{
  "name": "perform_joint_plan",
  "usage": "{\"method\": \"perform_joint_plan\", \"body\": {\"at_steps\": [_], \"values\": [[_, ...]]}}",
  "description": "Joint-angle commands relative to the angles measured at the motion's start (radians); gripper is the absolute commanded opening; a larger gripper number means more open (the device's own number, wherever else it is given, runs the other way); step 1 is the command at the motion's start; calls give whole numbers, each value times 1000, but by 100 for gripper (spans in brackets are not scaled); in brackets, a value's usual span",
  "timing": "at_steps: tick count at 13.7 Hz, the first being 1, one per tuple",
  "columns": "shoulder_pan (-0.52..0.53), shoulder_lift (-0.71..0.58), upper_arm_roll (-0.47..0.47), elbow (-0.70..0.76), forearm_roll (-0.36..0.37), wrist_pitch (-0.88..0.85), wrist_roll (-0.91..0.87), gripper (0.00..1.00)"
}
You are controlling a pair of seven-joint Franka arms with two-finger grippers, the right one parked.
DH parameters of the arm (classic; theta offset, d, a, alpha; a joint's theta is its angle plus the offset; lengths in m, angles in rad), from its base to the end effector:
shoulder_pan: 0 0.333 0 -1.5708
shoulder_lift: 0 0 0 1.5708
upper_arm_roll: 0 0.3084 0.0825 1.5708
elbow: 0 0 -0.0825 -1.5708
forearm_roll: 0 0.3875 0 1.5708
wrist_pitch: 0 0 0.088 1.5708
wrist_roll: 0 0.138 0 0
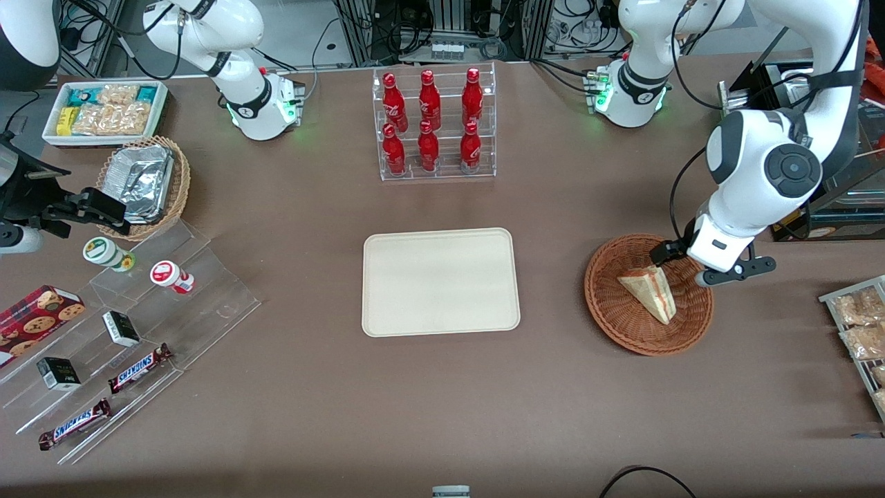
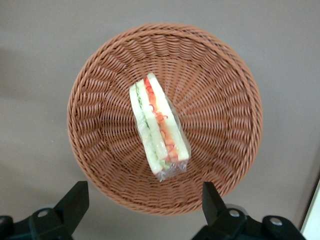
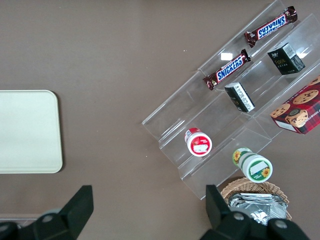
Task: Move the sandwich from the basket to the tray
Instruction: 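Lower the open left gripper and close it on the sandwich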
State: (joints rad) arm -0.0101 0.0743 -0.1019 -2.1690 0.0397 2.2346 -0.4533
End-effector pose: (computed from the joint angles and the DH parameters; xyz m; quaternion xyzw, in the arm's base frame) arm 0.5433 -0.0589 0.3190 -0.9874 -0.1578 0.0007 0.0125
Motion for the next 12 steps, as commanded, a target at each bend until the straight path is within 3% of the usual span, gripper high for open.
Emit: {"method": "perform_joint_plan", "body": {"at_steps": [1, 3, 12], "values": [[4, 22, -5, -15, -10, 72, -237, 100], [-2, 53, -7, -15, -14, 126, -410, 100], [-2, 140, -7, -12, -15, 158, -464, 100]]}}
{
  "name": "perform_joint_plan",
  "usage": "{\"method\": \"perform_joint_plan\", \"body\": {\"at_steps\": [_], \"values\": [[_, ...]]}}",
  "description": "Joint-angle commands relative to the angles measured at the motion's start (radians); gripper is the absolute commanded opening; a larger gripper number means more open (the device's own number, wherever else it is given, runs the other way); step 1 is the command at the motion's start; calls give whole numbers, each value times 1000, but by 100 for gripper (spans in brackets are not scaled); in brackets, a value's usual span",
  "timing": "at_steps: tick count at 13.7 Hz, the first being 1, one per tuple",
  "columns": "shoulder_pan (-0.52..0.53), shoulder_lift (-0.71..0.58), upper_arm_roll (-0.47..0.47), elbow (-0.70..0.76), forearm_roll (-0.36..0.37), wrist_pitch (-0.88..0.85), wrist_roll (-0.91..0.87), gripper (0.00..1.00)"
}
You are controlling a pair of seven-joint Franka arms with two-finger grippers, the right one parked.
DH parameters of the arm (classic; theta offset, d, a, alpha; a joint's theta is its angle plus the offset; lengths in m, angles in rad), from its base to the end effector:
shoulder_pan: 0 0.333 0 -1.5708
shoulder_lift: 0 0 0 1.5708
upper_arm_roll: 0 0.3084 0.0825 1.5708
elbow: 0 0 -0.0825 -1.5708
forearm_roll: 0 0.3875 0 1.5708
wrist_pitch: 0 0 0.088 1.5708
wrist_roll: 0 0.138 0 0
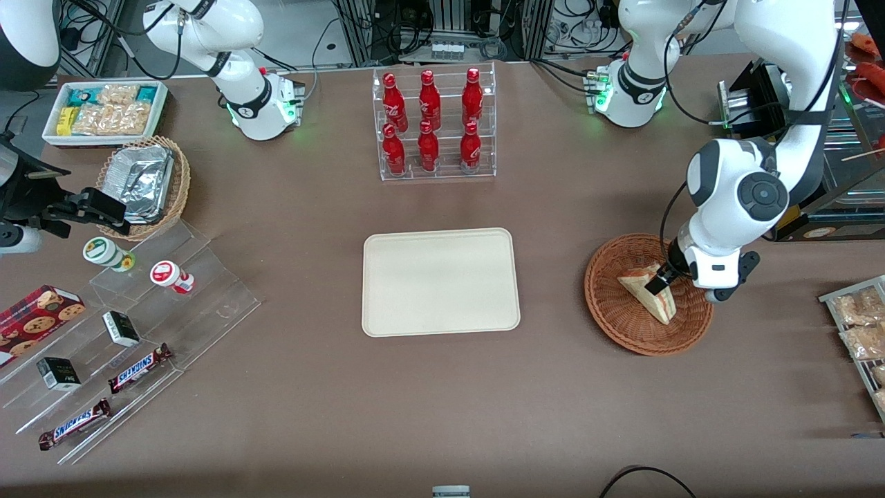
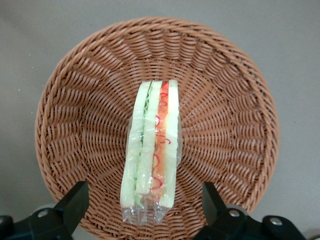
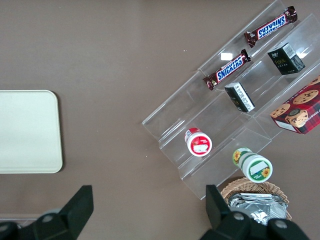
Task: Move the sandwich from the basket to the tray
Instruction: 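Lower the open left gripper and close it on the sandwich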
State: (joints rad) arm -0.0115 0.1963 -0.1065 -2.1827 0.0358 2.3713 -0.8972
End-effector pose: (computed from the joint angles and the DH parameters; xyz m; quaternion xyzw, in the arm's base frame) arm 0.5517 -0.0646 0.2581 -0.9295 -0.3688 0.0018 0.0033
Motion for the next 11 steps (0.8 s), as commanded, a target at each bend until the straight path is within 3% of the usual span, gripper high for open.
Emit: {"method": "perform_joint_plan", "body": {"at_steps": [1, 8, 9, 11], "values": [[-1, 26, -2, 3, -11, 23, -20, 100], [-1, 84, -2, 3, -11, 63, -40, 100], [-1, 84, -2, 1, -11, 63, -40, 94], [-2, 72, -2, 1, -10, 45, -40, 23]]}}
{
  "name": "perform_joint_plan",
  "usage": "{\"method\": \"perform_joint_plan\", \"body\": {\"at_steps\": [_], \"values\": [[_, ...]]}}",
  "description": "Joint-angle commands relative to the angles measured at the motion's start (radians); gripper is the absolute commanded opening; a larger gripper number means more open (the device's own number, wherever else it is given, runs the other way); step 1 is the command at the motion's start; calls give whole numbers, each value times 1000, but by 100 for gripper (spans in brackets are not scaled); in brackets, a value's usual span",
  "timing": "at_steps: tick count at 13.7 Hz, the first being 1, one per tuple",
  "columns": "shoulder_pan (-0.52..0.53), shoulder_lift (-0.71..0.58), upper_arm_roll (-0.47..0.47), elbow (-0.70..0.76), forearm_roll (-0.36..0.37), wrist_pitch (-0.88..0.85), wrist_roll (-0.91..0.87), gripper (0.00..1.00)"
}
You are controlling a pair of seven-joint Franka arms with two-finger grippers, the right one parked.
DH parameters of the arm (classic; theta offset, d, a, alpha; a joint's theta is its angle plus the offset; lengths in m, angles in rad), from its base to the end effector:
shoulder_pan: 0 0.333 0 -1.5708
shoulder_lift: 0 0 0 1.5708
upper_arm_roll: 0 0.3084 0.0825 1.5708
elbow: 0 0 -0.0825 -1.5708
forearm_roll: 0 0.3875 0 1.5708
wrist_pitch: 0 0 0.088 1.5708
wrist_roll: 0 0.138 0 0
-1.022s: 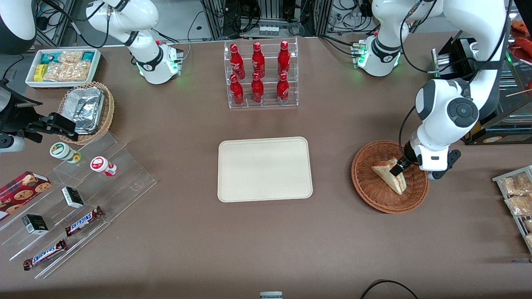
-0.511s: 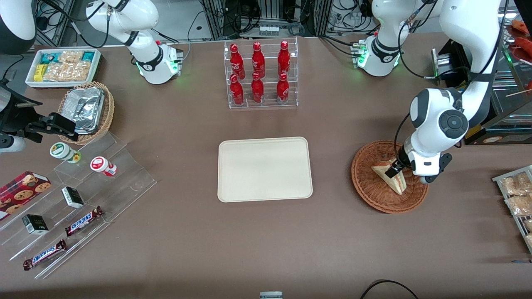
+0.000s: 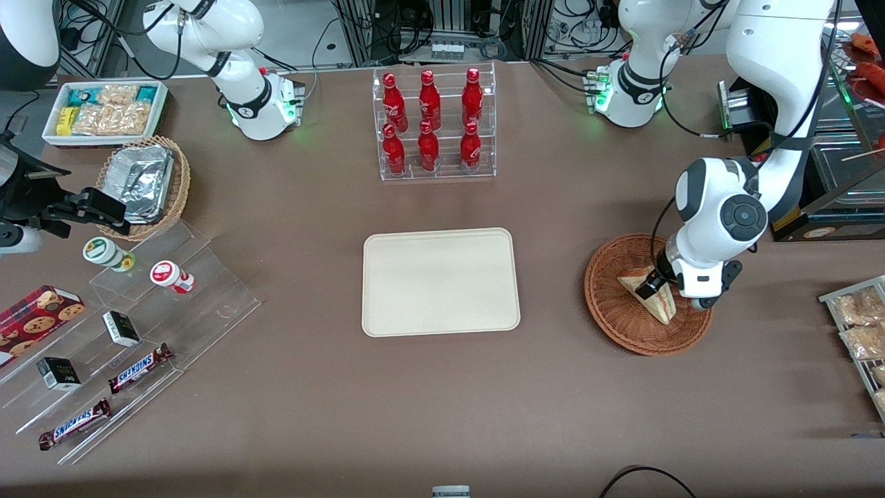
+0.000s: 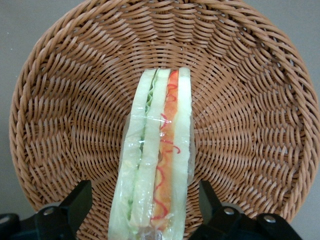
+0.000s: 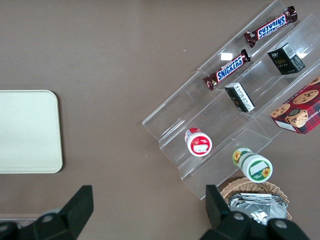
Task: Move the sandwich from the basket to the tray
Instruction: 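Lift the sandwich out of the basket and carry it toward the tray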
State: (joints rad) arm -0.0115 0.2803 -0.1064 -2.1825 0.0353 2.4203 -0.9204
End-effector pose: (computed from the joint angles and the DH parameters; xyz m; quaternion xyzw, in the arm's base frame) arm 0.5505 -0.0655 0.2160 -0.9249 -0.3797 0.0193 0.0072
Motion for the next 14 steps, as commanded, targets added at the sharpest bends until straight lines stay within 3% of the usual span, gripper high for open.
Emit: {"method": "perform_joint_plan", "body": {"at_steps": [1, 2, 9, 14], "values": [[-2, -18, -2, 3, -9, -18, -14, 7], [-2, -24, -2, 4, -9, -35, -9, 0], [-7, -36, -28, 197, -6, -303, 12, 0], [-24, -12, -102, 318, -8, -366, 120, 0]]}}
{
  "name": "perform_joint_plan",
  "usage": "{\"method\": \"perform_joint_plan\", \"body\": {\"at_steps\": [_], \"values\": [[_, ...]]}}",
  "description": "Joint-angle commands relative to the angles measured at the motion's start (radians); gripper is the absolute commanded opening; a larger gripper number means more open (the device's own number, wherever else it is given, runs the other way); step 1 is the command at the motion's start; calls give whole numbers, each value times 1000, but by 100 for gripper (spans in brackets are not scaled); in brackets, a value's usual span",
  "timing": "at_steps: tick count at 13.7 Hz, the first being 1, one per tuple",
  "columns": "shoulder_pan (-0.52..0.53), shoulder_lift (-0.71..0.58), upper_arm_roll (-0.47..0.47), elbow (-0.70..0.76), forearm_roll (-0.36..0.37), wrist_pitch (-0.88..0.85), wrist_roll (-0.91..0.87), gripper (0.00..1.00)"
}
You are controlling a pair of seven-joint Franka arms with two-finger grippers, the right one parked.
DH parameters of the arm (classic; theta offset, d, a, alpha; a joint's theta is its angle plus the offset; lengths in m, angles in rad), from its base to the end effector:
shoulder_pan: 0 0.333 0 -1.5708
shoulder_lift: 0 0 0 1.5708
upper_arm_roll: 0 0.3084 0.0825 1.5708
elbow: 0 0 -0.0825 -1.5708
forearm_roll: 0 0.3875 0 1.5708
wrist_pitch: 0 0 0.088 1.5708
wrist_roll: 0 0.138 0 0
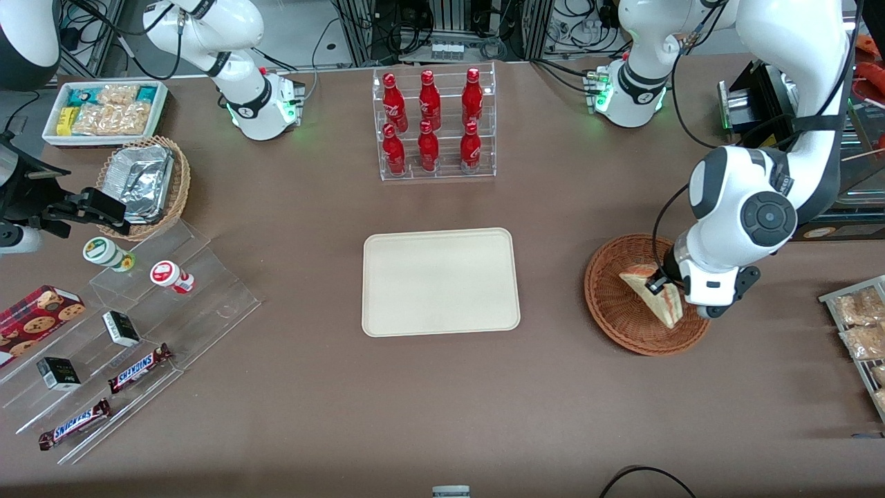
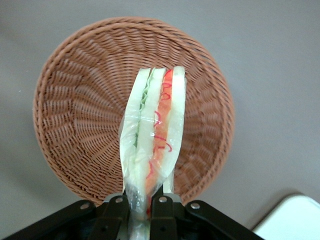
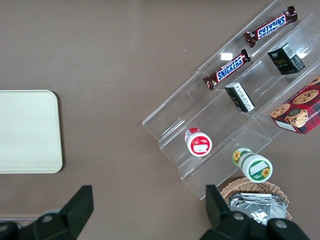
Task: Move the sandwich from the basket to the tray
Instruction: 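Lift the sandwich out of the basket and carry it toward the tray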
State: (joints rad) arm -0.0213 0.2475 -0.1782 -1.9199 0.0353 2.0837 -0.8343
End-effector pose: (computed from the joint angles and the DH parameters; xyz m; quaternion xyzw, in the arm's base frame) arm 0.5878 -0.1134 0.3196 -0.9516 -0.3047 0.0379 0.0137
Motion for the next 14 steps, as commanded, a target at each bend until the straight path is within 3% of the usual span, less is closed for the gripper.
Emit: {"method": "perform_joint_plan", "body": {"at_steps": [1, 5, 14], "values": [[-29, 42, -52, 89, -6, -36, 31, 0], [-140, 116, -69, 223, 3, -162, 64, 0], [-402, 295, -67, 418, 9, -171, 54, 0]]}}
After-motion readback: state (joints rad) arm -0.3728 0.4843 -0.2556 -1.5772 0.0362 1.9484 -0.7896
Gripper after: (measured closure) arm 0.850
